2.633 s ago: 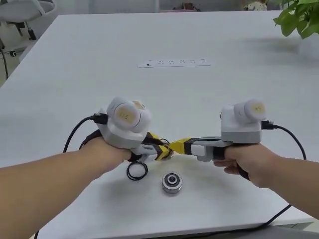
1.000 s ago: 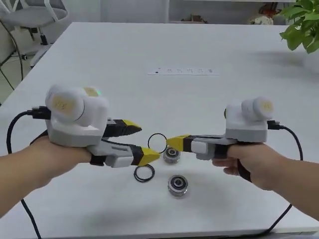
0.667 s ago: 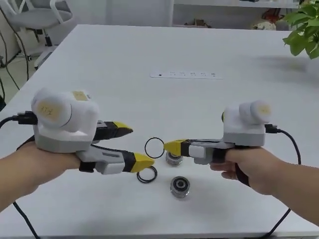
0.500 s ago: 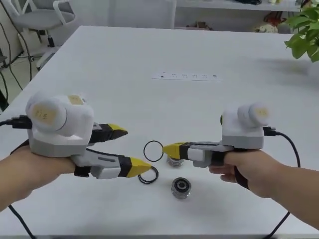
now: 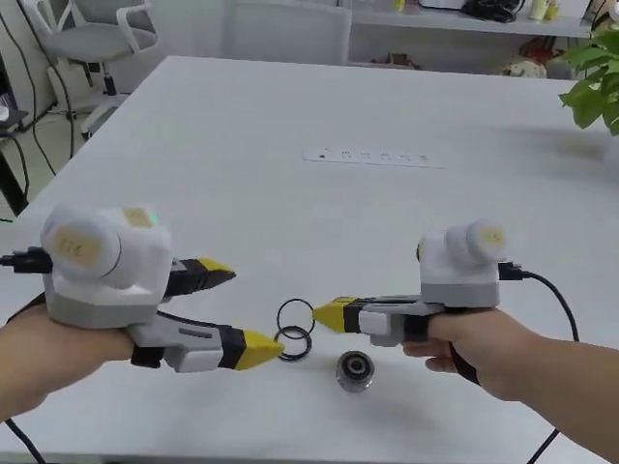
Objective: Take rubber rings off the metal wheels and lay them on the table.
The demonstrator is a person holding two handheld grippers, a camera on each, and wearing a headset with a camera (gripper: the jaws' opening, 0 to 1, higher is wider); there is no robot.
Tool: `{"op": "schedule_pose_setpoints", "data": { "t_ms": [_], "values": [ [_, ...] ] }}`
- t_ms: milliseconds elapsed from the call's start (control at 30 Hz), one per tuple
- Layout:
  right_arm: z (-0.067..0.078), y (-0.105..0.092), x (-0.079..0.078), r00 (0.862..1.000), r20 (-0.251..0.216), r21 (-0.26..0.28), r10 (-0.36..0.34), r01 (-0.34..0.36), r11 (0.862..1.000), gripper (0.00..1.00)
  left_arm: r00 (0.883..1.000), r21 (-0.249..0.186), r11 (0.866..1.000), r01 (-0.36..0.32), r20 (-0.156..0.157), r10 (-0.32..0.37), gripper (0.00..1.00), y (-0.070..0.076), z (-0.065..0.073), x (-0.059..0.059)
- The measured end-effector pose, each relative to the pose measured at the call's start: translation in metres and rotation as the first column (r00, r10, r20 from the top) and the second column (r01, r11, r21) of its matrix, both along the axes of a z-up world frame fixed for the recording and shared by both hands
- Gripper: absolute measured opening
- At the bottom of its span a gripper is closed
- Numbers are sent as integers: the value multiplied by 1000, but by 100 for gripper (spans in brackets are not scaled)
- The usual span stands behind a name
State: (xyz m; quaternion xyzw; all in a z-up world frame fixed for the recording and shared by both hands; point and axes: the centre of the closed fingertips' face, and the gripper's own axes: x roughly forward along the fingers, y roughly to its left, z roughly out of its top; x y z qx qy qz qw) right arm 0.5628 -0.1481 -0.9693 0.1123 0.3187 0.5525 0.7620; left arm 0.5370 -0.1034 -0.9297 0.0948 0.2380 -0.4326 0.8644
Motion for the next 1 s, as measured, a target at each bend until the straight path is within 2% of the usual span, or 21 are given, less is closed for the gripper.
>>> {"op": "schedule_pose_setpoints", "data": {
  "t_ms": [367,1000],
  "values": [
    [-13,7,-1,1000,1,-36,20,-20,999,0,1000,6,1000,-13,-26,13,69,8,-9,-6],
    [-31,6,2,1000,-17,-78,11,-12,997,0,999,9,1000,-13,-47,14,73,9,-17,-11]
  ]
}}
